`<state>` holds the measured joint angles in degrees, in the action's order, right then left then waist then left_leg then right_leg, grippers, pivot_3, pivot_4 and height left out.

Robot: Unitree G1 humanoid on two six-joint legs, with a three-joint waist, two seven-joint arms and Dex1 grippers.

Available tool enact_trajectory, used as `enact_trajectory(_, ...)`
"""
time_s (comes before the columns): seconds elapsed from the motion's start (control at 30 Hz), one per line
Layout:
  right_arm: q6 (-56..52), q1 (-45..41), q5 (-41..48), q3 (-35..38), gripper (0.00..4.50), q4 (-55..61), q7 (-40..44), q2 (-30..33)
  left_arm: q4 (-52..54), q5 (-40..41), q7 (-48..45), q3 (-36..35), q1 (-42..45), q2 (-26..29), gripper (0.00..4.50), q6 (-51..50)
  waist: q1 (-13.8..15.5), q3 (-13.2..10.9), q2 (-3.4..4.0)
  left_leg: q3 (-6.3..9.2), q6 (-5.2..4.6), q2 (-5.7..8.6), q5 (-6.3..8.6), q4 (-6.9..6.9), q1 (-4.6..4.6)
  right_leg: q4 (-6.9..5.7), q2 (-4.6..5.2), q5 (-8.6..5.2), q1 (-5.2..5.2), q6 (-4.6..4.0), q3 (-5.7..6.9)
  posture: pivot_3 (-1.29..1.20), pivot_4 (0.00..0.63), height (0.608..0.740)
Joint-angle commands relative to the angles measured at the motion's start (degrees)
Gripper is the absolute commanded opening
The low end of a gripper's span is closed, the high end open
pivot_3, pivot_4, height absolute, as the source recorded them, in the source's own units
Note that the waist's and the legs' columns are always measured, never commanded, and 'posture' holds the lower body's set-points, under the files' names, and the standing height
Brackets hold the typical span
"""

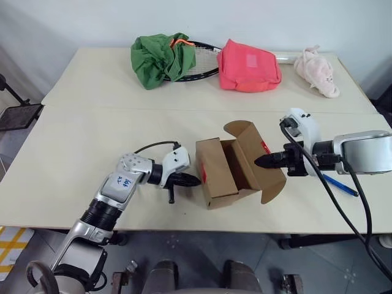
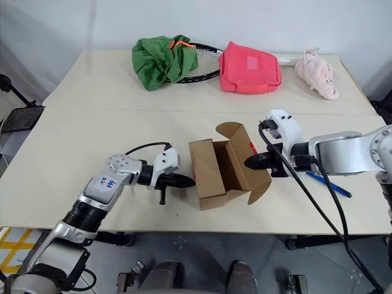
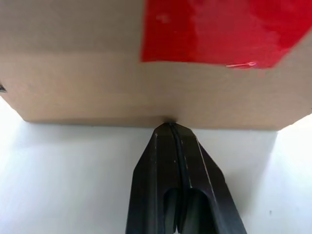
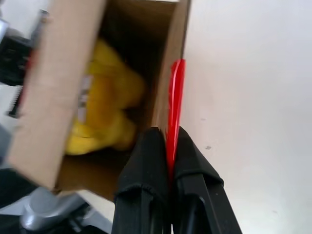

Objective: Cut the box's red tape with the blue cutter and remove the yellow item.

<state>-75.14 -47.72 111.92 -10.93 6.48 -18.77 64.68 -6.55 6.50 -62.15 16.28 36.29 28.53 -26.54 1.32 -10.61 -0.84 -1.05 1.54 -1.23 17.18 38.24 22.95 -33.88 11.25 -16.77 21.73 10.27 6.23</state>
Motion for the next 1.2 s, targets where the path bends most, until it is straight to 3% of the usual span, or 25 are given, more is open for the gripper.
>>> enact_trajectory(0.03,0.41,-1.33,1.08,-0.42,0.02,2.72,-0.42,0.91,3.31,1.06,-0.46,-1.94,0.09,1.84,0.00,0.72,0.06,0.00,0.00,0.00,0.00,0.00,0.00,-0.01,0.04,0.00,0.00,0.00,0.04,0.00,0.00,0.00,0.150,0.740)
enact_trajectory(0.17,1.15,-1.59,1.08,-0.32,0.02,3.52,-2.02,1.54,6.39,6.23,-4.47,-6.14,0.16,5.63,0.00,-2.13,0.08,-0.01,-0.01,-0.01,0.00,0.00,0.00,0.00,0.29,-0.01,0.00,0.00,0.29,0.00,0.00,0.00,0.150,0.740)
enact_trajectory(0.33,1.99,-1.29,1.08,0.00,0.02,3.95,-4.03,2.04,14.32,22.55,-10.37,-14.48,4.38,10.76,0.00,-18.75,0.06,-0.02,-0.02,-0.03,0.01,0.00,0.00,-0.05,0.49,-0.10,0.01,0.00,0.59,0.00,0.00,0.00,0.150,0.740)
enact_trajectory(0.53,2.80,-1.29,1.08,0.08,0.02,4.00,-5.88,1.80,21.63,33.30,-5.72,-16.88,8.90,6.81,0.00,-27.54,0.16,-0.02,-0.03,-0.03,0.01,0.00,-0.01,-0.04,0.50,-0.10,0.01,0.00,0.58,0.00,0.00,0.00,0.150,0.740)
enact_trajectory(0.67,3.27,-1.56,1.08,-0.51,0.02,3.40,-7.73,0.91,20.76,28.81,-0.28,-10.22,9.29,0.58,0.00,-24.01,0.10,-0.03,-0.04,-0.07,0.01,0.00,-0.01,-0.04,0.48,-0.11,0.01,0.00,0.58,0.00,0.00,0.00,0.150,0.740)
enact_trajectory(0.83,3.56,-1.65,1.08,-1.08,0.02,2.85,-9.14,0.43,16.91,21.42,3.72,-2.97,9.14,-2.38,0.00,-18.72,0.05,-0.03,-0.04,-0.14,0.01,0.00,-0.01,-0.03,0.48,-0.12,0.01,0.01,0.62,-0.01,-0.03,0.00,0.150,0.740)
enact_trajectory(1.2,3.58,-0.41,0.82,-1.88,0.02,1.07,-11.54,0.65,13.25,14.45,4.13,0.78,7.90,2.09,0.00,-15.72,0.15,-0.03,-0.04,-0.22,0.01,0.00,-0.01,-0.04,0.50,-0.13,0.02,0.01,0.70,-0.02,-0.08,0.00,0.150,0.740)
